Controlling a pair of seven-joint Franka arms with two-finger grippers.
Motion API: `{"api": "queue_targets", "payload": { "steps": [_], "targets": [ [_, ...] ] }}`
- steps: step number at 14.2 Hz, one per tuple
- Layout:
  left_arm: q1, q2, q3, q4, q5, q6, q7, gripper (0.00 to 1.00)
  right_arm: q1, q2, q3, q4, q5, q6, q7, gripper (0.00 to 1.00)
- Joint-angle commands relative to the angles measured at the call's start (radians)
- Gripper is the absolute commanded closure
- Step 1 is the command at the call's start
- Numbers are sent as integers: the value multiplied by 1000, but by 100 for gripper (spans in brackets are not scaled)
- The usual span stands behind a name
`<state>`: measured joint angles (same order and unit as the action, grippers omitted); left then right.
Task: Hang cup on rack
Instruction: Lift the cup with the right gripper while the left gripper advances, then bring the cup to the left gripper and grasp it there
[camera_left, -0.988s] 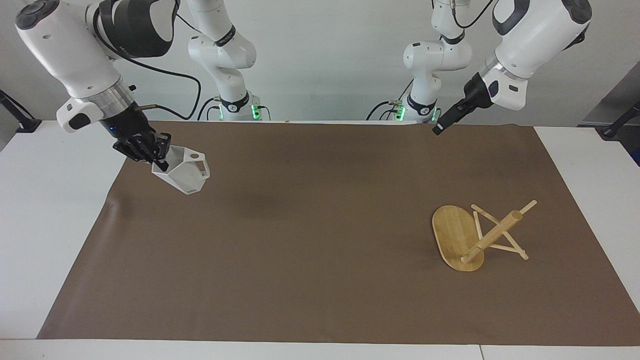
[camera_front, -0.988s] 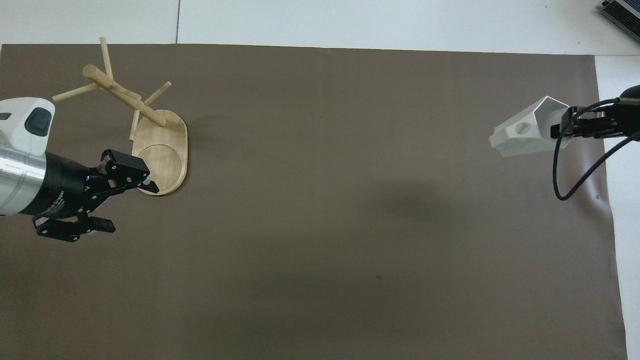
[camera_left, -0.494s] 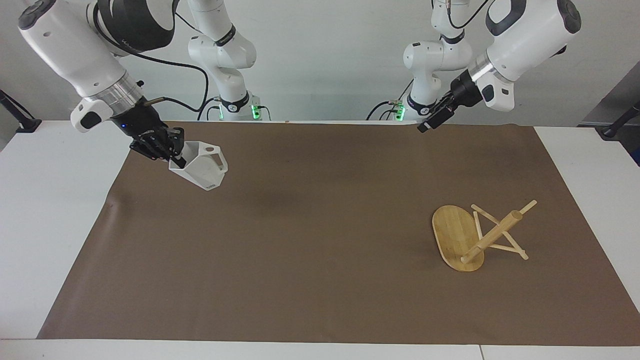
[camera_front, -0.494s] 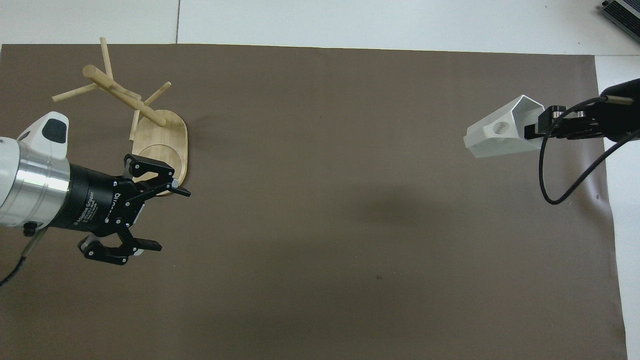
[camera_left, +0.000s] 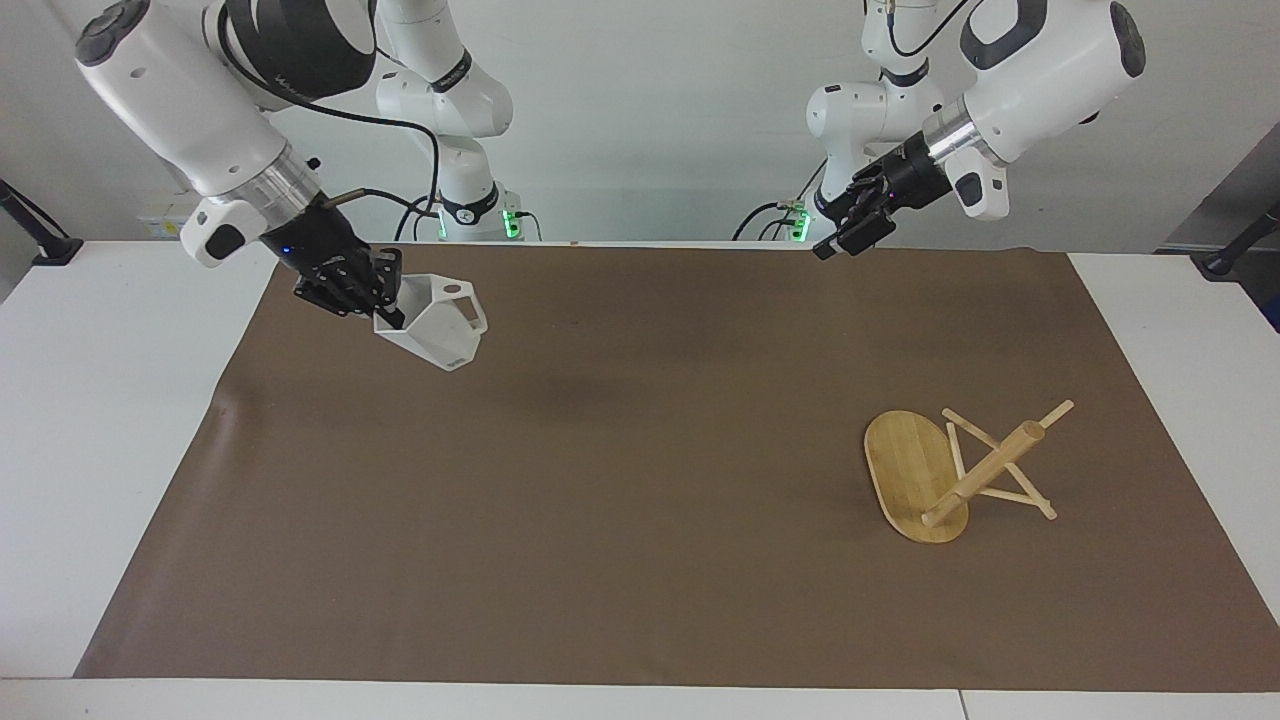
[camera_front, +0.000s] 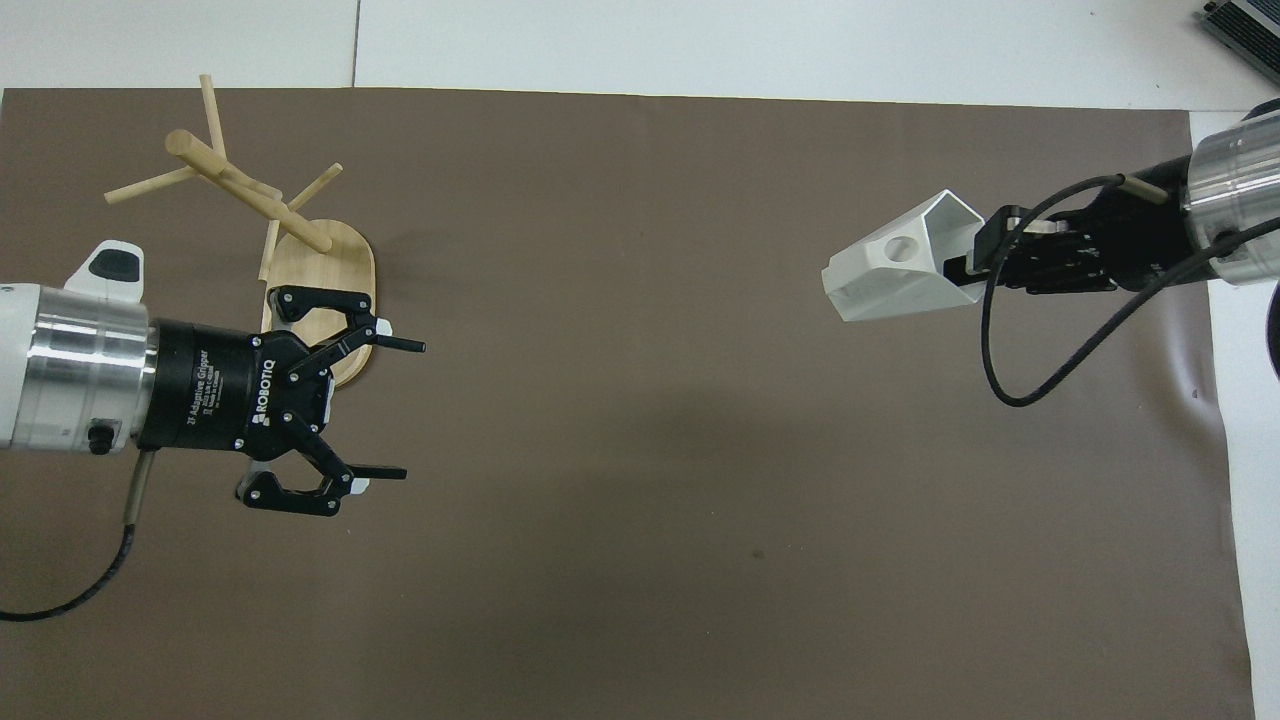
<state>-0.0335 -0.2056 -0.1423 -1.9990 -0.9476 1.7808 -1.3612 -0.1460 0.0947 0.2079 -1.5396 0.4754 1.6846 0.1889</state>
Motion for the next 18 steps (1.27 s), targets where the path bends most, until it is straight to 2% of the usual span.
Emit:
{"api": "queue_targets", "payload": {
  "steps": [1, 7, 11, 14, 18],
  "targets": [
    [-14, -12, 3, -78, -137, 106, -13, 0, -10, -15, 30, -8, 60, 3, 43, 100],
    [-72, 83, -8, -61, -312, 241, -19, 0, -10, -15, 103, -8, 115, 24, 56, 100],
    [-183, 106, -22, -47, -336, 383, -18, 0, -10, -15, 177, -13, 115, 81, 156, 100],
    [-184, 107, -31, -44, -393, 397, -19, 0, -10, -18, 215, -34, 153, 156, 217, 100],
    [-183, 111, -31, -23, -447, 396, -21, 0, 60, -27, 219, -63, 166, 253, 296, 100]
  ]
}}
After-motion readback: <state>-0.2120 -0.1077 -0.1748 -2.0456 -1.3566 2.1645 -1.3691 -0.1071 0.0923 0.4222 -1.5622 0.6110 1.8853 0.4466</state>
